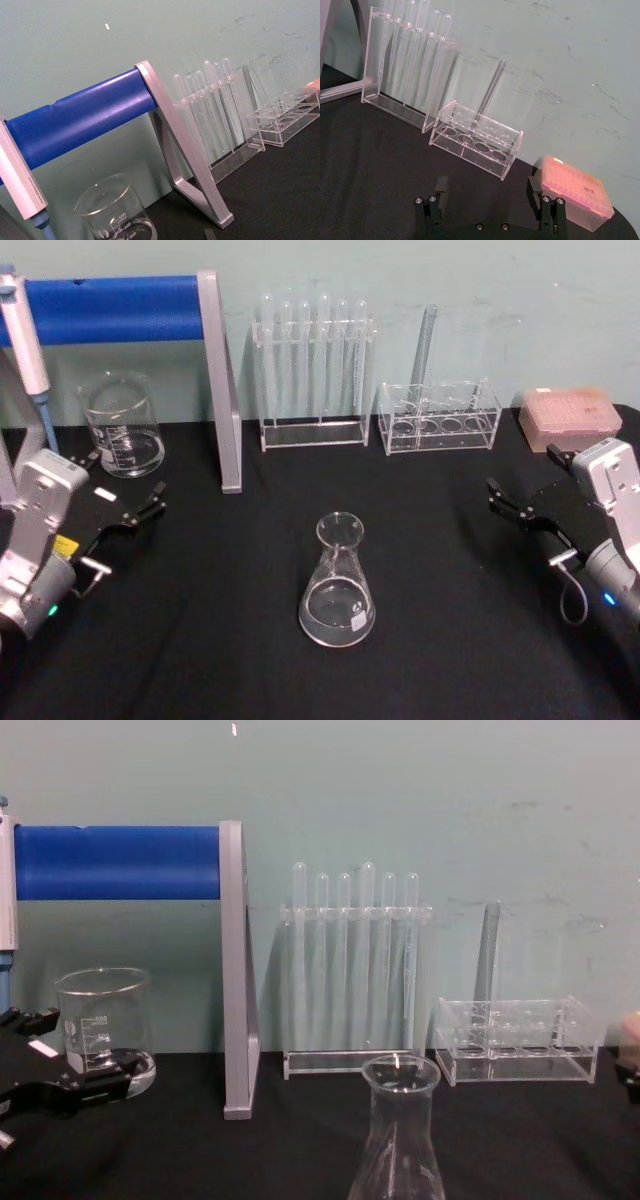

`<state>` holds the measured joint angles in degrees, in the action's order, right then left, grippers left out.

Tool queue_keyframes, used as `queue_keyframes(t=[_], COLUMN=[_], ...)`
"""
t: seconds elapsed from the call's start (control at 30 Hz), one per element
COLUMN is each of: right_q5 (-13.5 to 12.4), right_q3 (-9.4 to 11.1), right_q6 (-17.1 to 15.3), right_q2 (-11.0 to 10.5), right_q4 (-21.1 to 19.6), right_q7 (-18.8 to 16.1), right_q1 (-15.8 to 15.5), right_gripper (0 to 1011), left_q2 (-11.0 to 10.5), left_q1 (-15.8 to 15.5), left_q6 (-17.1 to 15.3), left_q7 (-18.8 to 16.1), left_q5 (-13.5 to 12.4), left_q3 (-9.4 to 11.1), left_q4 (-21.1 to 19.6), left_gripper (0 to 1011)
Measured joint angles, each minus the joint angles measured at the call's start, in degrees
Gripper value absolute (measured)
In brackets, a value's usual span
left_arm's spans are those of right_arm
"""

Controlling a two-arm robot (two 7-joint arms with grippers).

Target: Grasp the erlenmeyer flask with one hand, shake it three times, then place it back.

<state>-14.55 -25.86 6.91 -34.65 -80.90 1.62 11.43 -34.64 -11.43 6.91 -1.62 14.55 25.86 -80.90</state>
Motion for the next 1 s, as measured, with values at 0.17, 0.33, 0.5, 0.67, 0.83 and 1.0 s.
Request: queue_keyframes(t=[0.17,0.33,0.5,0.67,0.83,1.0], right_q5=[0.0,0.0,0.0,0.4,-0.4,-4.2], right_q3=[0.0,0.0,0.0,0.7,1.9,3.8], right_q6=[0.0,0.0,0.0,0.0,0.0,-0.8], right_q2=[0.0,0.0,0.0,-0.1,-1.1,-3.3], right_q4=[0.0,0.0,0.0,-0.3,-2.1,-6.2], right_q7=[0.0,0.0,0.0,-0.7,-2.7,-7.5], right_q1=[0.0,0.0,0.0,-0.3,-1.5,-3.8], right_gripper=[1002,1003,1003,1003,1002,1003], left_q2=[0.0,0.0,0.0,0.0,0.0,0.0], left_q1=[0.0,0.0,0.0,0.0,0.0,0.0], left_q6=[0.0,0.0,0.0,0.0,0.0,0.0], left_q7=[0.0,0.0,0.0,0.0,0.0,0.0], left_q5=[0.0,0.0,0.0,0.0,0.0,0.0], left_q3=[0.0,0.0,0.0,0.0,0.0,0.0], left_q4=[0.0,0.0,0.0,0.0,0.0,0.0], left_gripper=[1001,1001,1001,1001,1001,1001])
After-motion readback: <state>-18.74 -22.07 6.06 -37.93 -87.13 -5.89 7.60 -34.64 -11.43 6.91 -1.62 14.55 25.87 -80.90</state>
